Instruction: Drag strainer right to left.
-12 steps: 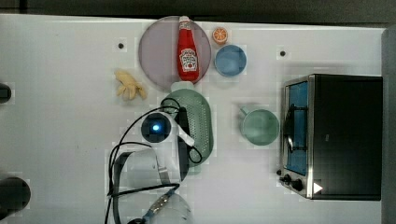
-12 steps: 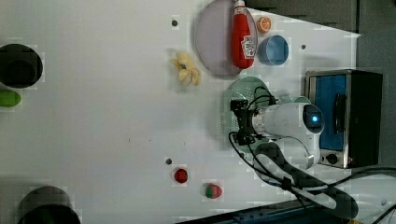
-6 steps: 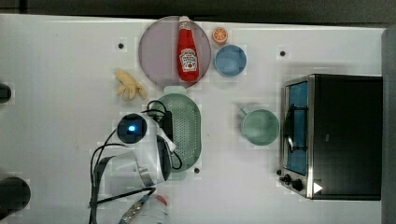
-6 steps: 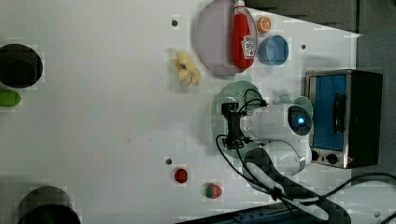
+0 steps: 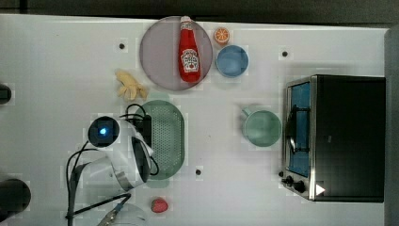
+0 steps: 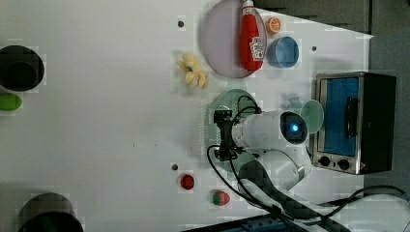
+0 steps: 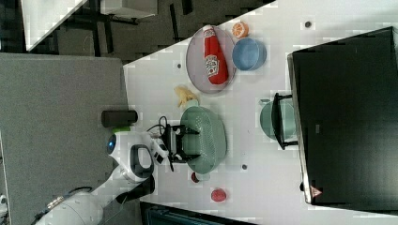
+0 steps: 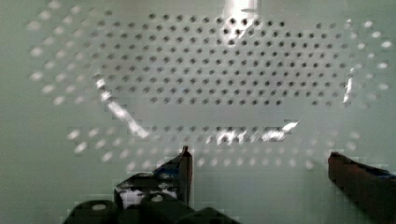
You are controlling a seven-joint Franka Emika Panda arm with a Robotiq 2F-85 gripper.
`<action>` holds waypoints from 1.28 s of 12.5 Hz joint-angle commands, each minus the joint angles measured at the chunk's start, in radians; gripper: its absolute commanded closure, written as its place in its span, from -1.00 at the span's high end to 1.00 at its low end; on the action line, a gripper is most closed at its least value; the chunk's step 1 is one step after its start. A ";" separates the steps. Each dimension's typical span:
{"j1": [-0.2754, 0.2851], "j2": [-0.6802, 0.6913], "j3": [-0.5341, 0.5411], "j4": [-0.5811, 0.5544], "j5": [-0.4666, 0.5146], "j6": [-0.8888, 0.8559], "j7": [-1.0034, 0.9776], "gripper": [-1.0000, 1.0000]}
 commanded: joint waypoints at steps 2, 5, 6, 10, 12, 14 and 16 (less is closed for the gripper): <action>0.054 0.013 0.020 0.075 0.025 -0.016 0.077 1.00; 0.089 0.041 0.021 0.119 0.060 -0.017 0.078 1.00; 0.101 0.051 0.021 0.134 0.075 -0.019 0.077 1.00; 0.147 0.090 0.021 0.204 0.138 -0.023 0.085 1.00; 0.167 0.111 0.021 0.236 0.156 -0.024 0.092 1.00; 0.189 0.129 0.021 0.268 0.166 -0.023 0.093 1.00; 0.210 0.146 0.021 0.297 0.183 -0.025 0.107 1.00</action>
